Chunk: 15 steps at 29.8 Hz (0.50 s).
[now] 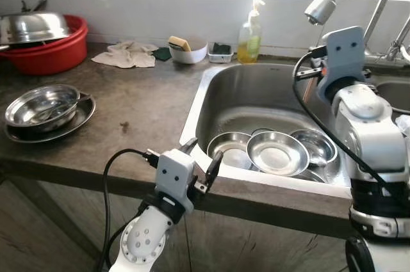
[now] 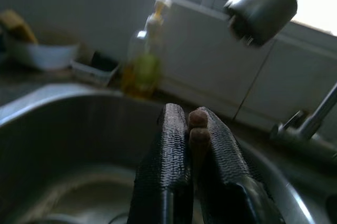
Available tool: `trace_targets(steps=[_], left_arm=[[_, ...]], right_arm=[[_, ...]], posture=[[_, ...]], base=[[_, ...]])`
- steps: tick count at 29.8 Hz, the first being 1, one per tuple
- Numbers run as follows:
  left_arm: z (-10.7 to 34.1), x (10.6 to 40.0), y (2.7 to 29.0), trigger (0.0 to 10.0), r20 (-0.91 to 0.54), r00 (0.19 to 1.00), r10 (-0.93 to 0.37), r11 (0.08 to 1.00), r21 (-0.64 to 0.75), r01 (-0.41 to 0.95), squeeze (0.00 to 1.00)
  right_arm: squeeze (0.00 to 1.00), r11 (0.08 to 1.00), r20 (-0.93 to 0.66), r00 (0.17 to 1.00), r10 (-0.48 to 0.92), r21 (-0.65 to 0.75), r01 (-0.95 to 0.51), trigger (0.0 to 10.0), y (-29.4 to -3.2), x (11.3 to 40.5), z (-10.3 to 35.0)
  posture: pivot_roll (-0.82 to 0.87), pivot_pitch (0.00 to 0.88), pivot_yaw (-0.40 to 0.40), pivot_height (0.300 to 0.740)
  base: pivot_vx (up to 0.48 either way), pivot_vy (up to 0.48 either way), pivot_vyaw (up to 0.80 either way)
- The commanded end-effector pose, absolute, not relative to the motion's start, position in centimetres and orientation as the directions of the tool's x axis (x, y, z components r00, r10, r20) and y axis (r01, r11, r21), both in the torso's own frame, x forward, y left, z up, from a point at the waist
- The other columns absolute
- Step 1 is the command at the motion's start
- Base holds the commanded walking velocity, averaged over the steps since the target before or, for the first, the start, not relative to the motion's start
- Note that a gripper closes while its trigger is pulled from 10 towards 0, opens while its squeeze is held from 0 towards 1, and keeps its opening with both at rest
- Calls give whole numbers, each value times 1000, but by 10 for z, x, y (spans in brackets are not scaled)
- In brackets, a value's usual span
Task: Kitchen organization
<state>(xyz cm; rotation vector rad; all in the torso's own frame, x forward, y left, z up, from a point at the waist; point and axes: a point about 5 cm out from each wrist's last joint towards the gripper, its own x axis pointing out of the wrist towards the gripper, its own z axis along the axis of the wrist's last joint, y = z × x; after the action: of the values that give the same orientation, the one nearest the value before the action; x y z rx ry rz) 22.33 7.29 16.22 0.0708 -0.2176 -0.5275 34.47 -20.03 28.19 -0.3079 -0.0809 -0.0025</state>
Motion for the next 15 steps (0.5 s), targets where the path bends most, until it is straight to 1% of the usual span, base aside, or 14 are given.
trace_targets(steps=[1, 6, 8, 10, 15], left_arm=[[166, 219, 68, 10000, 195, 821, -536, 844, 115, 524, 0], [168, 216, 67, 10000, 202, 816, -541, 841, 109, 531, 0], [168, 214, 67, 10000, 199, 820, -537, 843, 110, 526, 0], [167, 212, 68, 10000, 194, 823, -535, 845, 110, 523, 0], [168, 209, 70, 10000, 188, 828, -528, 849, 112, 516, 0]], right_arm=[[0, 953, 18, 999, 39, -301, -32, 10000, -198, 351, 274], [0, 941, -102, 992, 69, -323, -98, 10000, -193, 363, 256], [0, 933, -179, 979, 95, -328, -151, 10000, -186, 371, 242], [0, 920, -214, 970, 119, -344, -189, 10000, -181, 375, 233], [0, 919, -279, 952, 127, -329, -219, 10000, -173, 377, 213]], posture=[[135, 93, -22, 740], [148, 118, -29, 740], [154, 130, -28, 740], [159, 135, -29, 740], [177, 148, -32, 740]], base=[[0, 0, 0], [0, 0, 0], [0, 0, 0], [0, 0, 0], [0, 0, 0]])
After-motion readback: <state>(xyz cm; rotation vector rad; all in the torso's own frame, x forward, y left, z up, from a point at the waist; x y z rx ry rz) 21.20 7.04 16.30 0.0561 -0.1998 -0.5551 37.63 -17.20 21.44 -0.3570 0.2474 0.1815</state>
